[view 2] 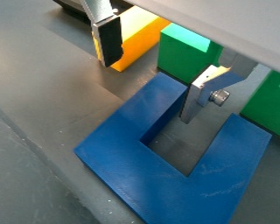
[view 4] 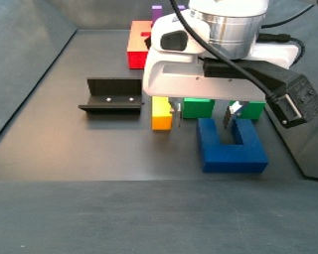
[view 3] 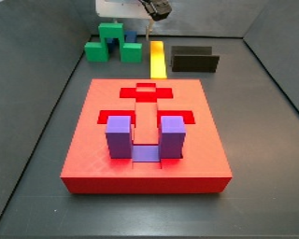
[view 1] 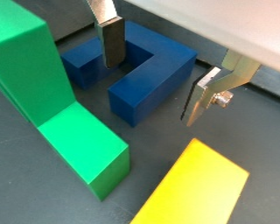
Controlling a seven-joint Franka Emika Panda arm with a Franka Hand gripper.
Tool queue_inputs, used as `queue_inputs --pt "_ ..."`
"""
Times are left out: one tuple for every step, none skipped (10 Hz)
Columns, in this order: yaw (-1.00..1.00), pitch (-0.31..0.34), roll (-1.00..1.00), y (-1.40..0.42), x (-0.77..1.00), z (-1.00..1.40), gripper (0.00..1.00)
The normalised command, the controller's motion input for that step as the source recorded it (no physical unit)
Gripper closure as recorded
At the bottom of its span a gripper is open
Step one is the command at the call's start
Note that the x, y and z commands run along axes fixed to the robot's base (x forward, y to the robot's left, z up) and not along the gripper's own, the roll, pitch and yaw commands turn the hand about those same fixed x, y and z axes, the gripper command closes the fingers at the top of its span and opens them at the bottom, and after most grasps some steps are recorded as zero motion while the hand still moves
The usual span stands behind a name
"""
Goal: Pick up the blue object. Move up. Place the blue object on the fixture. Regrasp the blue object. Move to above the board. Insert the blue object.
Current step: Pick up the blue object.
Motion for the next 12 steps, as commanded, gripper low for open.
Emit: queue_inputs --pt "0.0 -0.064 0.0 -0.09 -0.06 -0.18 0.0" --pt "0.0 -0.049 0.04 -0.08 -0.05 -0.21 0.0" --pt "0.0 -0.04 0.06 -0.11 -0.03 -0.2 0.0" --pt "0.0 -0.044 0.06 -0.08 -0.02 -0.21 0.0" --pt "0.0 -0.036 0.1 -0.05 -0.03 -0.25 0.0" --pt "0.0 -0.02 0.1 -0.01 -0.01 -0.21 0.0" --pt "0.03 0.0 0.08 0.0 0.0 -0.13 0.0" --pt "0.03 0.0 0.09 0.0 0.0 -0.1 0.0" --pt "0.0 0.0 0.0 0.0 0.0 0.0 0.0" --pt "0.0 0.0 0.0 0.0 0.0 0.0 1.0" --pt "0.0 0.0 0.0 0.0 0.0 0.0 1.0" --pt "0.0 0.0 0.0 0.0 0.0 0.0 1.0"
